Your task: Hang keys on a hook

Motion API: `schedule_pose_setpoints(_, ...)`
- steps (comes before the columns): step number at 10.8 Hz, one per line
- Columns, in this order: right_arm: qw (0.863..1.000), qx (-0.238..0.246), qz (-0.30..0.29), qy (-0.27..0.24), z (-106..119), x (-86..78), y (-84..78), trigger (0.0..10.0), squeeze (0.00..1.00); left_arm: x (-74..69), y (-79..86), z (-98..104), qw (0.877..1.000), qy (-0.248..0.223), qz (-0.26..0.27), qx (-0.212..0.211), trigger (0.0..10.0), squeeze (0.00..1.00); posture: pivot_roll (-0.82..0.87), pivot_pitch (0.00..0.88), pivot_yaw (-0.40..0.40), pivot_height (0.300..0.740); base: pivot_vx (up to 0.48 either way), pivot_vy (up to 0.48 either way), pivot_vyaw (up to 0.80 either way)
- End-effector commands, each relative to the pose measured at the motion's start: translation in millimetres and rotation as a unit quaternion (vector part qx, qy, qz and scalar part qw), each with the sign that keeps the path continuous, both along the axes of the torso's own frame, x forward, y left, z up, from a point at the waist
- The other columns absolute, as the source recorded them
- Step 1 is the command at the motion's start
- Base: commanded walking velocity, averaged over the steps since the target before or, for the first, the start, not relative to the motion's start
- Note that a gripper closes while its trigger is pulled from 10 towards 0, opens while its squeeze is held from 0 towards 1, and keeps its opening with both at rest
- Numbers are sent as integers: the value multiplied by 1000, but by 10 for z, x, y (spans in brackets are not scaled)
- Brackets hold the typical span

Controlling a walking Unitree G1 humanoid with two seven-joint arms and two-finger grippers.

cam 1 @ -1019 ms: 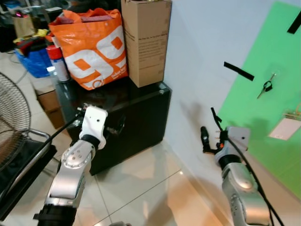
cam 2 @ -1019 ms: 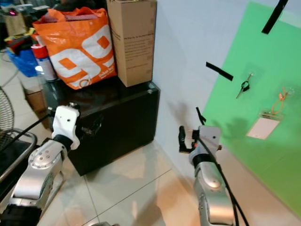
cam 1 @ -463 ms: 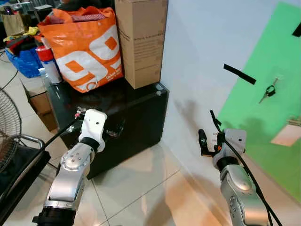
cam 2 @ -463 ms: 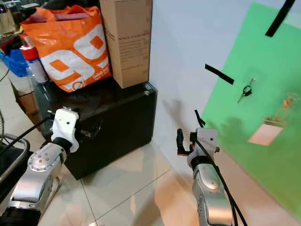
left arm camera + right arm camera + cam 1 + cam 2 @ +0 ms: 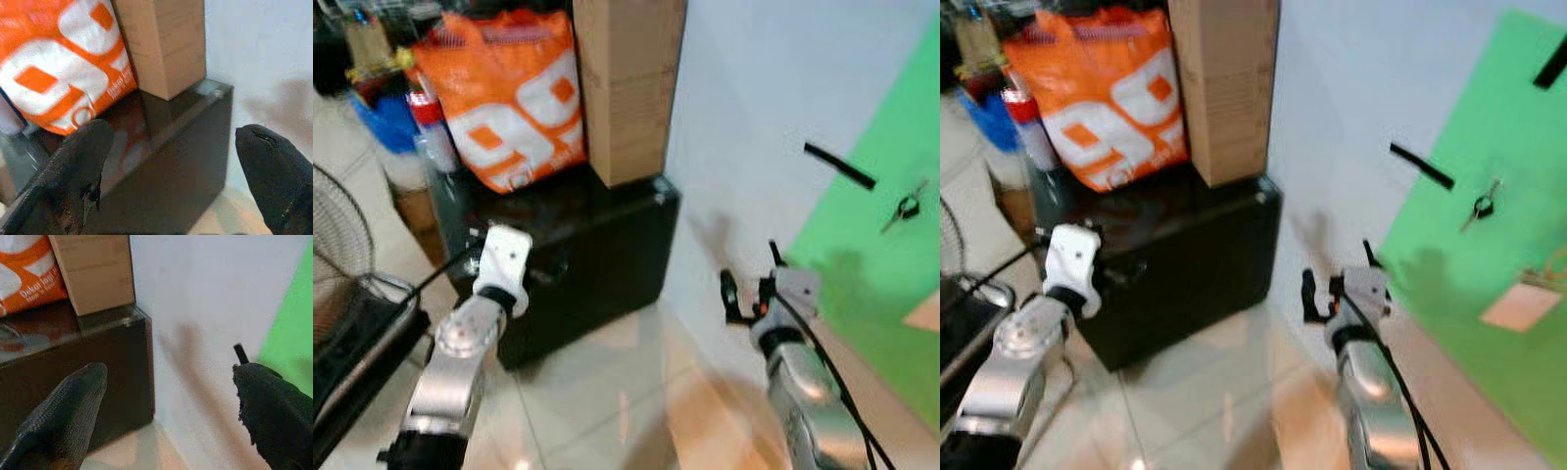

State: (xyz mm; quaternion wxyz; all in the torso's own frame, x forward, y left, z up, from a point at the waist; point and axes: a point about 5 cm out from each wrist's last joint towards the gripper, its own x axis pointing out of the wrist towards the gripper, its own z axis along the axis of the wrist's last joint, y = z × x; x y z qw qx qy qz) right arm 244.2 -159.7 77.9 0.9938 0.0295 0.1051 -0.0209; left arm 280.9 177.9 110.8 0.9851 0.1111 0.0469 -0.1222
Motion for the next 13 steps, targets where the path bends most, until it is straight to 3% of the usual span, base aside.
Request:
schedule_pose_setpoints(1,1000,-11,-2,-2,24,-9,-55,10000,1000,10,-61,20,1000,-1,-12,-5,10000,0,-69,0,11,740,304,0,0)
schedule_pose_setpoints(13,1000,-18,13,-6,44,63,-25,10000,1000,53,-44,50,1000,-3,-10,-8,10000,0,-57,0,5,740,309,0,0)
